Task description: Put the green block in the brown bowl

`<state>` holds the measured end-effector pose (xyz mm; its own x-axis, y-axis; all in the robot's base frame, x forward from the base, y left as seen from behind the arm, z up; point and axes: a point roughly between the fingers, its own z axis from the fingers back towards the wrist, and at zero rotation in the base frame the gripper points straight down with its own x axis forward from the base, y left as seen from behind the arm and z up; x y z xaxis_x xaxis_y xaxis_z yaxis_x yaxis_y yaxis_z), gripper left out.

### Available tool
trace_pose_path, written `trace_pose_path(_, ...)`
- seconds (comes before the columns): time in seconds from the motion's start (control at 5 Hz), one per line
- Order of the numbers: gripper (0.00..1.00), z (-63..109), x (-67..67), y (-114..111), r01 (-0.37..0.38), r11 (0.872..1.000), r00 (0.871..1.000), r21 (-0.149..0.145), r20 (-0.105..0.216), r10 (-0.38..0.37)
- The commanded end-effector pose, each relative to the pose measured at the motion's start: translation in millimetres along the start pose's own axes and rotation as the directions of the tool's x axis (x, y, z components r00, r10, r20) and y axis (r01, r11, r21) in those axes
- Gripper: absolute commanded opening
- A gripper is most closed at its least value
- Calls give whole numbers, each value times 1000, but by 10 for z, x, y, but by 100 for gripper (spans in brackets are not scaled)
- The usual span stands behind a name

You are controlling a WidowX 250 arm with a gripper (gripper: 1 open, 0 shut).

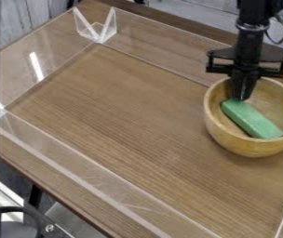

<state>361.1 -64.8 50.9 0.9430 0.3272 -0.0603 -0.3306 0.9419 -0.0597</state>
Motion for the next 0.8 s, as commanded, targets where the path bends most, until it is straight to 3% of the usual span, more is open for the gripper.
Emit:
trace_pose_path(0.0, 0, 145, 92, -132, 27, 1000, 998, -5, 59, -27)
trace_pose_path(0.2, 100, 165, 62, -169, 32, 999, 998, 3, 53, -32)
trace_pose_path(0.6, 100, 281, -6, -225, 40, 999, 998, 7, 46, -41)
